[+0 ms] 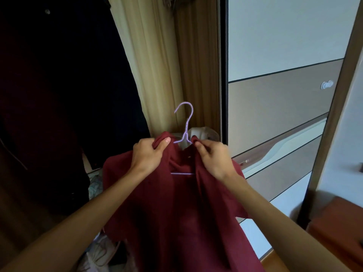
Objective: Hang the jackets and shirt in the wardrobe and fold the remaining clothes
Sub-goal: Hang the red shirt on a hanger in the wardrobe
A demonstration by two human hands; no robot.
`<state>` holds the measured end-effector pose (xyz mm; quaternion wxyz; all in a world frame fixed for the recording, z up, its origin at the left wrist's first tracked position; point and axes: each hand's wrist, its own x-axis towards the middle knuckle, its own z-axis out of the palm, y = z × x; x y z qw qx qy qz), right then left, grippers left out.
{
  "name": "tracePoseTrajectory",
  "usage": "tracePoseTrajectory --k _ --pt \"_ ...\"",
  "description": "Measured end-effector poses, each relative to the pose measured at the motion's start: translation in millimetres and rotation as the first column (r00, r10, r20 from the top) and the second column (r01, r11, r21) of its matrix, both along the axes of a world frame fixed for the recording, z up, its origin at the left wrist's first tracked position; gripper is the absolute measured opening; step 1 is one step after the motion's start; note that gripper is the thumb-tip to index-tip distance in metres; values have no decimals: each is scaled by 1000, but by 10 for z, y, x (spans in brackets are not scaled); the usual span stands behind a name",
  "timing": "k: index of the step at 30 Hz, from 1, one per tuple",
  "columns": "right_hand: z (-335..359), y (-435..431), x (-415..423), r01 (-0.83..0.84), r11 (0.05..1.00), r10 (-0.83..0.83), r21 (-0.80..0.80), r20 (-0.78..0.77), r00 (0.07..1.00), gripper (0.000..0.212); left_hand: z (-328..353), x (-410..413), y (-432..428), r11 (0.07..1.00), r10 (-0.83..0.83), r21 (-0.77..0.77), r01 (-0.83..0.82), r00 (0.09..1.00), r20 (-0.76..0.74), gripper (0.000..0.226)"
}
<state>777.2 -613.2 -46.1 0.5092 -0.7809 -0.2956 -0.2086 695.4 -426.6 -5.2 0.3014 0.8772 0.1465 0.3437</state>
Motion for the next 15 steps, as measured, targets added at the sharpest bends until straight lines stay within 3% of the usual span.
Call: tracePoseTrajectory --k 3,6,8,11,13,15 --pt "118 135 -195 -61 998 61 18 2 998 24 -84 68 -129 985 -25 -170 23 1000 -12 50" --pt "159 94 -277 -267 963 262 -32 -107 959 50 -97 95 -66 918 -32 -394 38 999 22 51" --pt "144 -24 -207 -132 974 146 -186 64 987 46 -89 74 15 875 -53 -480 64 998 37 46" --pt "207 -237 -17 148 974 -69 -170 399 914 29 -45 22 85 828 -115 -543 139 990 78 36" --pt "267 -387 122 207 961 -113 -184 423 899 22 6 -8 111 814 -135 -553 177 984 116 32" --pt "324 -546 235 113 959 -31 -258 303 953 25 58 -20 142 803 -158 -554 218 975 155 28"
